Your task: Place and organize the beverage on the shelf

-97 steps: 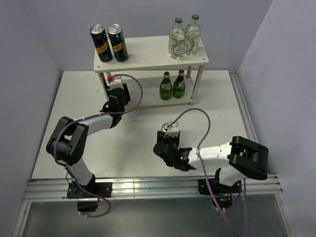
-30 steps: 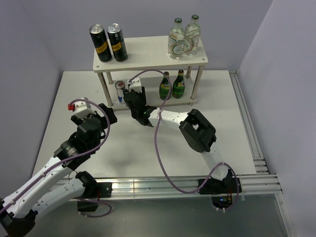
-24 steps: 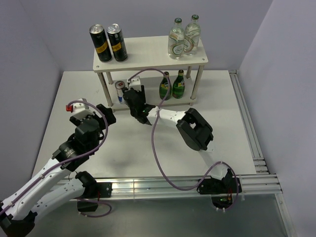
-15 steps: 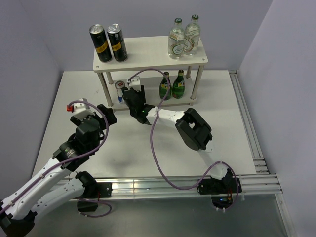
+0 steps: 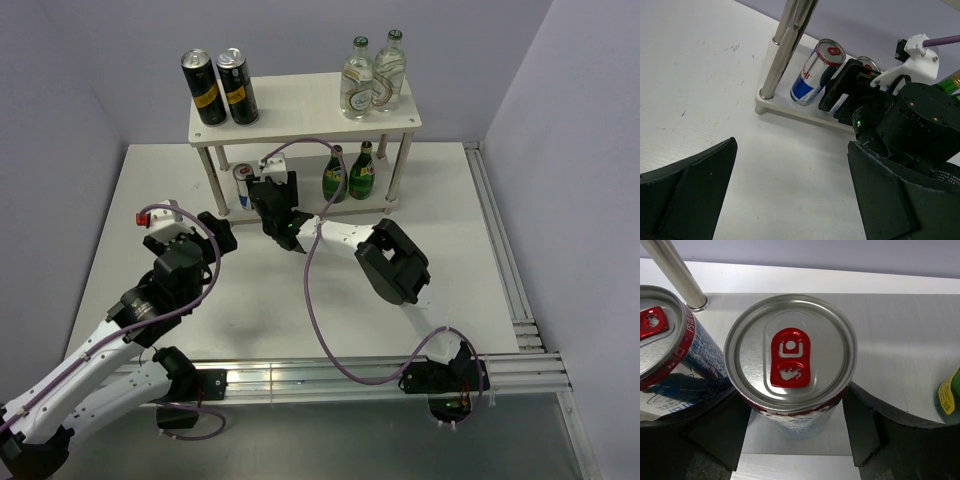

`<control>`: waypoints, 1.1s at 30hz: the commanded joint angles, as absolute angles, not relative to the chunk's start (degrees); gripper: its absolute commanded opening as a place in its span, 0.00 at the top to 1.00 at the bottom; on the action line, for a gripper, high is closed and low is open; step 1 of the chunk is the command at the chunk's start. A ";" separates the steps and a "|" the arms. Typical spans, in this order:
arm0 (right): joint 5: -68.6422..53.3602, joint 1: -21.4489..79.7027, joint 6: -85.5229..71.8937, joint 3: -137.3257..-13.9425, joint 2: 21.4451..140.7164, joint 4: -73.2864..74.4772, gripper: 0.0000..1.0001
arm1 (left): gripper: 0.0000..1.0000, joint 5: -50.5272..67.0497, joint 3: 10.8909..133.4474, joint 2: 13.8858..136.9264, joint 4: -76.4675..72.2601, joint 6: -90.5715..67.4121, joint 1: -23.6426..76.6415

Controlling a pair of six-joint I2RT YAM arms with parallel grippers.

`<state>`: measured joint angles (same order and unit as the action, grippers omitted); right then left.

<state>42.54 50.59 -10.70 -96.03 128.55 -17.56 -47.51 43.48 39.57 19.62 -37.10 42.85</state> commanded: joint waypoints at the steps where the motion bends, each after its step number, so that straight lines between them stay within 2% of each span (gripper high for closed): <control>1: 44.21 50.54 -11.77 -95.54 125.86 -20.30 0.23 | 0.01 -48.69 43.77 39.55 18.72 -36.91 43.15; 4: 43.60 50.62 -12.48 -93.70 124.63 -20.30 0.20 | 0.01 -48.87 43.94 39.90 18.90 -36.91 43.24; 6: 43.07 50.89 -12.57 -92.03 123.58 -21.00 0.06 | 0.01 -49.13 44.12 40.25 19.25 -37.26 43.24; 8: 42.10 50.89 -12.92 -90.80 122.53 -21.35 0.01 | 0.01 -49.48 44.21 40.60 19.51 -37.53 43.24; 15: 40.70 51.33 -14.33 -84.56 118.31 -23.72 0.00 | 0.01 -50.36 44.56 40.87 20.04 -38.05 43.24; 22: 41.39 53.35 -15.90 -73.32 110.76 -26.37 0.00 | 0.01 -50.28 44.82 42.71 20.13 -38.15 43.24; 25: 46.39 55.80 -20.46 -65.50 103.38 -24.71 0.00 | 0.01 -49.23 46.31 45.43 20.65 -37.88 43.24; 27: 56.01 59.49 -22.32 -60.24 96.00 -20.06 0.00 | 0.01 -48.09 47.72 48.24 21.71 -37.27 43.24; 30: 62.21 66.43 -18.20 -55.30 85.55 -14.43 0.00 | 0.01 -42.55 51.92 51.76 23.11 -35.07 43.42; 33: 62.76 69.69 -19.67 -52.13 71.93 -3.81 0.00 | 0.01 -39.11 55.18 52.30 23.98 -33.66 44.21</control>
<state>55.29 67.85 -18.20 -54.26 82.59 -12.56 -43.40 50.00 53.06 23.29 -35.75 43.27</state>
